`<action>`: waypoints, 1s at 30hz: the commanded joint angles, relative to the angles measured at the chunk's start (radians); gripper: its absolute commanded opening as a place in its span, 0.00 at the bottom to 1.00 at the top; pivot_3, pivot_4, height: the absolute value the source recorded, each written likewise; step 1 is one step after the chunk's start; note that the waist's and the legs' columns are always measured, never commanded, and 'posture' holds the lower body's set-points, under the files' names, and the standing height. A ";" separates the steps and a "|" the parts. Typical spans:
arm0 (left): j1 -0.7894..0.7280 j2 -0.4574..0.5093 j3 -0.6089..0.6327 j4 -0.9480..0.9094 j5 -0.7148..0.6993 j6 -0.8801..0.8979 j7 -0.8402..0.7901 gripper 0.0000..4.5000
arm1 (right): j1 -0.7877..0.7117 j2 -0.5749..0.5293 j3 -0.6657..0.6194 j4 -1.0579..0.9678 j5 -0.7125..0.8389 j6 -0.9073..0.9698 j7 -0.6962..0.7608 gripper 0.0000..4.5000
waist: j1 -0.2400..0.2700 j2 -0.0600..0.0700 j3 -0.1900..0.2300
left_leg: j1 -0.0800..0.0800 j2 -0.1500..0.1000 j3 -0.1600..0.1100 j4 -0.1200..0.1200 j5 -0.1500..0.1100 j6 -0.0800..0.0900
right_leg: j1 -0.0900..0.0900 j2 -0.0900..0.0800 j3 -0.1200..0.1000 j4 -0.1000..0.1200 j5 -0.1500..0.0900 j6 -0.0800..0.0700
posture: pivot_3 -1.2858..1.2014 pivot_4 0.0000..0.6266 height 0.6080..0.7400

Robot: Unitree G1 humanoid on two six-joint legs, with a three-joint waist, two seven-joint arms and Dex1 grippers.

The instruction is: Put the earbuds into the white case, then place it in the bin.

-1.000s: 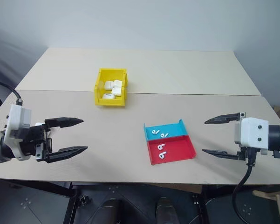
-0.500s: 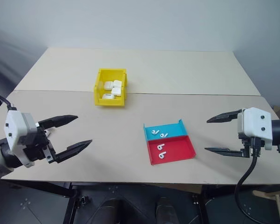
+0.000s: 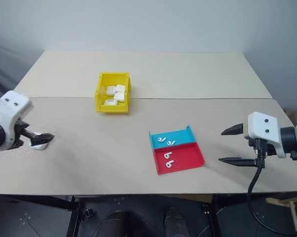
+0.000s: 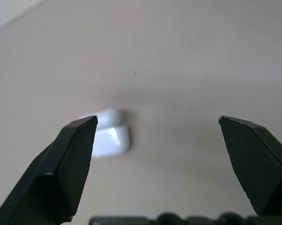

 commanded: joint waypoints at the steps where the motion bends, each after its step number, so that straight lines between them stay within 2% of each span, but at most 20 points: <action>1: -0.101 0.068 -0.072 0.155 0.017 0.004 -0.081 1.00 | 0.001 -0.008 -0.006 -0.036 -0.001 0.041 -0.024 0.99 | 0.002 0.000 0.000 | 0.000 0.000 0.000 0.000 0.000 0.000 | 0.000 0.000 0.000 0.001 0.000 0.000 | 0.52 0.24 1.00; 8: -0.264 0.079 -0.322 0.418 0.120 -0.126 -0.286 1.00 | 0.002 -0.006 0.009 -0.059 0.004 0.101 -0.053 0.99 | 0.008 0.000 0.000 | -0.001 0.000 0.000 0.000 0.000 0.000 | 0.000 0.000 0.000 0.000 0.000 0.000 | 0.52 0.24 1.00; 15: -0.387 0.031 -0.562 0.743 0.369 -0.370 -0.516 1.00 | 0.012 -0.020 -0.009 -0.067 0.004 0.167 -0.073 0.99 | 0.009 0.000 0.000 | -0.003 0.000 0.000 0.001 0.000 0.000 | -0.003 0.000 0.000 0.002 0.000 0.000 | 0.52 0.24 1.00; 21: -0.498 -0.072 -0.651 0.926 0.510 -0.442 -0.650 1.00 | 0.019 -0.023 -0.023 -0.075 0.006 0.198 -0.079 0.99 | 0.026 -0.001 0.000 | -0.006 -0.001 0.000 0.001 0.000 0.000 | -0.005 0.000 0.000 0.002 0.000 0.000 | 0.52 0.24 1.00; 30: -0.551 -0.181 -0.671 1.070 0.649 -0.495 -0.724 1.00 | 0.020 -0.025 -0.027 -0.085 0.002 0.226 -0.098 0.99 | 0.028 -0.001 0.000 | -0.011 -0.001 0.000 0.002 0.000 0.000 | -0.011 0.000 0.000 0.003 0.000 0.000 | 0.52 0.24 1.00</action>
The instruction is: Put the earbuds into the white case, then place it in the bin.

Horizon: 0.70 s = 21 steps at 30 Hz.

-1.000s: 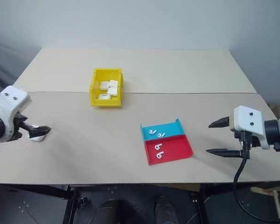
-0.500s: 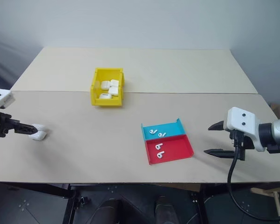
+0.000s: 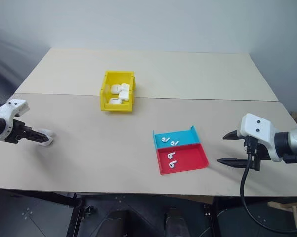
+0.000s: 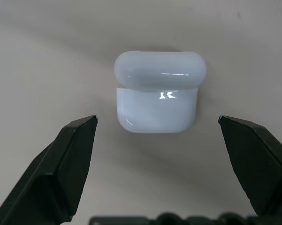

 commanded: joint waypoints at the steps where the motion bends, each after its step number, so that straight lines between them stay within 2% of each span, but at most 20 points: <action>1: -0.033 -0.023 0.014 0.055 0.058 -0.027 -0.012 1.00 | -0.002 -0.021 -0.048 -0.024 0.003 0.016 -0.007 0.99 | -0.001 0.000 0.000 | -0.001 0.000 0.000 0.000 0.000 0.000 | -0.001 0.000 0.000 0.000 0.000 0.000 | 0.52 0.24 1.00; 9: -0.063 -0.095 0.017 0.132 0.138 -0.053 -0.023 1.00 | 0.002 -0.023 -0.047 -0.021 -0.006 0.025 -0.015 0.99 | 0.000 0.000 0.000 | -0.001 0.000 0.000 0.002 0.000 0.000 | -0.001 0.000 0.000 0.001 0.000 0.000 | 0.52 0.24 1.00; 18: -0.062 -0.103 0.017 0.136 0.186 -0.063 -0.066 1.00 | 0.024 -0.023 -0.066 -0.031 -0.008 0.028 -0.015 0.99 | -0.003 0.000 0.000 | -0.001 0.000 0.000 0.002 0.000 0.000 | -0.001 0.000 0.000 0.001 0.000 0.000 | 0.52 0.24 1.00; 21: -0.052 -0.109 0.027 0.137 0.194 -0.045 -0.058 0.87 | 0.025 -0.018 -0.060 -0.029 -0.015 0.026 -0.021 1.00 | -0.002 0.000 0.000 | -0.001 0.000 0.000 0.002 0.000 0.000 | -0.001 0.000 0.000 0.001 0.000 0.000 | 0.52 0.24 1.00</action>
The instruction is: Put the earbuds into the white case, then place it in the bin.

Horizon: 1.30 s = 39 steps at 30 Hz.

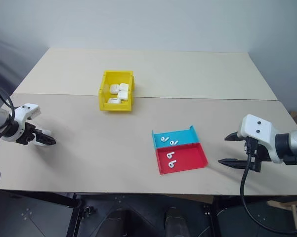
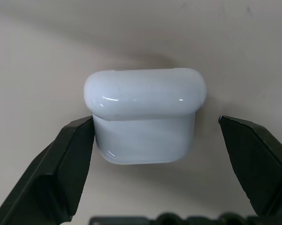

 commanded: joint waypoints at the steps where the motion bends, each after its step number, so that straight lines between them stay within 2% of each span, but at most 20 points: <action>1: -0.007 0.009 0.027 -0.001 0.018 0.019 -0.010 0.80 | 0.000 -0.017 -0.033 -0.012 -0.008 0.008 -0.013 1.00 | 0.000 0.000 0.000 | 0.000 0.000 0.000 0.000 0.000 0.000 | 0.000 0.000 0.000 0.000 0.000 0.000 | 0.52 0.24 1.00; 4: 0.002 0.015 0.025 -0.024 0.027 0.025 -0.017 0.62 | -0.002 -0.016 -0.029 -0.011 -0.008 0.010 -0.017 1.00 | 0.000 0.000 0.000 | 0.000 0.000 0.000 0.000 0.000 0.000 | 0.000 0.000 0.000 0.000 0.000 0.000 | 0.52 0.24 1.00; 8: -0.001 0.022 0.047 -0.040 0.029 0.017 -0.004 0.62 | -0.009 -0.016 -0.023 -0.008 -0.006 0.012 -0.022 1.00 | 0.000 0.000 0.000 | 0.000 0.000 0.000 0.000 0.000 0.000 | 0.000 0.000 0.000 0.000 0.000 0.000 | 0.52 0.24 1.00; 12: 0.002 0.033 0.117 -0.175 -0.004 0.025 0.015 0.62 | -0.013 -0.016 -0.029 -0.002 -0.012 -0.007 -0.020 1.00 | 0.000 0.000 0.000 | 0.000 0.000 0.000 0.000 0.000 0.000 | 0.000 0.000 0.000 0.000 0.000 0.000 | 0.52 0.24 1.00; 17: 0.055 0.018 0.323 -0.586 -0.161 0.132 0.016 0.62 | -0.028 0.002 -0.060 -0.001 -0.014 -0.106 -0.006 1.00 | 0.003 0.000 0.000 | -0.002 0.000 -0.001 0.002 0.000 0.000 | 0.000 -0.001 0.000 0.000 0.000 0.001 | 0.52 0.24 1.00; 19: 0.118 -0.017 0.428 -0.758 -0.233 0.140 0.035 0.62 | -0.034 -0.004 -0.056 -0.004 -0.024 -0.152 0.006 1.00 | 0.002 0.000 0.000 | -0.003 0.000 -0.001 0.003 0.000 0.000 | 0.000 -0.001 0.000 0.000 0.000 0.001 | 0.52 0.24 1.00; 22: 0.251 -0.127 0.568 -1.025 -0.324 0.077 0.094 0.62 | -0.095 -0.063 0.000 -0.021 0.008 -0.091 0.047 1.00 | -0.004 0.002 -0.001 | -0.002 0.000 0.000 0.005 0.000 0.000 | 0.000 -0.001 0.000 0.001 0.001 0.001 | 0.52 0.24 1.00; 24: 0.373 -0.288 0.676 -1.156 -0.377 -0.138 0.151 0.62 | -0.154 -0.094 0.057 -0.045 0.006 -0.080 0.071 1.00 | -0.007 0.004 -0.002 | -0.001 0.000 0.000 0.007 0.000 0.000 | 0.000 -0.001 0.001 0.004 0.001 0.001 | 0.52 0.24 1.00; 26: 0.459 -0.344 0.690 -1.210 -0.410 -0.252 0.132 0.62 | -0.206 -0.105 0.110 -0.071 -0.004 -0.100 0.089 1.00 | -0.011 0.005 -0.003 | 0.001 0.000 0.001 0.007 0.000 0.000 | 0.002 -0.001 0.002 0.004 0.001 0.001 | 0.52 0.24 1.00; 30: 0.641 -0.538 0.693 -1.208 -0.452 -0.655 0.072 0.62 | -0.300 -0.076 0.233 -0.143 -0.041 -0.178 0.138 1.00 | -0.011 0.005 -0.004 | 0.002 0.001 0.001 0.007 0.000 0.000 | 0.002 0.000 0.002 0.005 0.001 0.001 | 0.52 0.24 1.00; 32: 0.696 -0.588 0.679 -1.175 -0.470 -0.782 0.026 0.62 | -0.341 -0.058 0.298 -0.163 -0.068 -0.217 0.166 1.00 | -0.010 0.005 -0.004 | 0.001 0.000 0.001 0.008 0.000 0.000 | 0.003 0.000 0.002 0.004 0.001 0.001 | 0.52 0.24 1.00; 34: 0.739 -0.597 0.660 -1.154 -0.496 -0.849 -0.035 0.62 | -0.385 -0.034 0.370 -0.177 -0.102 -0.261 0.204 1.00 | -0.007 0.006 -0.004 | 0.001 0.000 0.001 0.009 0.000 0.000 | 0.003 0.000 0.002 0.004 0.001 0.001 | 0.52 0.24 1.00; 38: 0.792 -0.571 0.613 -1.102 -0.471 -0.948 -0.087 0.62 | -0.490 0.050 0.505 -0.163 -0.198 -0.313 0.238 0.81 | -0.005 0.006 -0.004 | 0.002 0.001 0.001 0.011 0.000 0.001 | 0.004 0.000 0.002 0.004 0.001 0.001 | 0.52 0.24 1.00; 39: 0.801 -0.570 0.606 -1.092 -0.451 -0.965 -0.068 0.62 | -0.519 0.076 0.539 -0.153 -0.226 -0.314 0.241 0.81 | -0.004 0.006 -0.004 | 0.002 0.001 0.001 0.011 0.000 0.001 | 0.004 0.000 0.002 0.004 0.001 0.001 | 0.52 0.24 1.00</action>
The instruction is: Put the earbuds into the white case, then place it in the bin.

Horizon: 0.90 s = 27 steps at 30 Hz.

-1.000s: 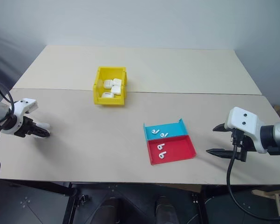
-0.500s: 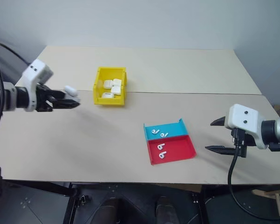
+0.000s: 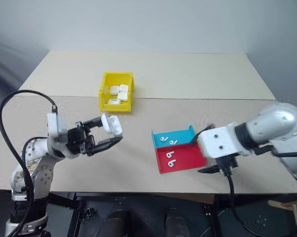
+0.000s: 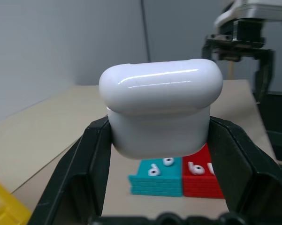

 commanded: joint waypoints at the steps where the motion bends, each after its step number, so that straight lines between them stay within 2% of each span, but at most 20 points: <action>1: 0.018 0.015 -0.027 0.024 0.040 -0.078 0.020 0.62 | -0.083 0.053 0.078 0.014 -0.088 -0.032 0.024 0.81 | 0.001 0.000 0.000 | 0.000 0.000 0.000 0.000 0.000 0.000 | 0.000 0.000 0.000 0.000 0.000 0.000 | 0.52 0.24 1.00; 7: 0.075 0.030 -0.060 0.034 0.023 -0.184 -0.024 0.62 | -0.188 0.156 0.216 0.083 -0.208 -0.077 0.081 0.81 | 0.004 0.000 0.000 | 0.000 0.000 0.000 0.000 0.000 0.000 | 0.000 0.000 0.000 0.000 0.000 0.000 | 0.52 0.24 1.00; 10: 0.100 0.029 -0.078 0.031 0.030 -0.219 -0.018 0.62 | -0.215 0.196 0.255 0.111 -0.240 -0.111 0.103 0.70 | 0.005 0.000 0.000 | -0.001 0.000 0.000 0.000 0.000 0.000 | -0.001 0.000 0.000 0.000 0.000 0.000 | 0.52 0.24 1.00; 16: 0.136 0.024 -0.119 0.022 0.075 -0.281 0.037 0.62 | -0.255 0.267 0.342 0.163 -0.333 -0.159 0.120 0.70 | 0.005 0.000 0.000 | 0.000 0.000 0.000 0.001 0.000 0.000 | 0.000 0.000 0.000 0.000 0.000 0.000 | 0.52 0.24 1.00; 26: 0.161 0.044 -0.159 -0.057 0.060 -0.260 0.104 0.62 | -0.265 0.321 0.394 0.230 -0.420 -0.224 0.118 0.70 | 0.006 0.000 0.000 | 0.000 0.000 0.000 0.000 0.000 0.000 | 0.000 0.000 -0.001 0.000 0.000 0.000 | 0.52 0.24 1.00; 27: 0.162 0.046 -0.163 -0.063 0.059 -0.257 0.108 0.62 | -0.267 0.326 0.399 0.237 -0.428 -0.232 0.119 0.66 | 0.005 0.000 0.000 | 0.000 0.000 0.000 0.000 0.000 0.000 | 0.000 0.000 -0.001 0.000 0.000 0.000 | 0.52 0.24 1.00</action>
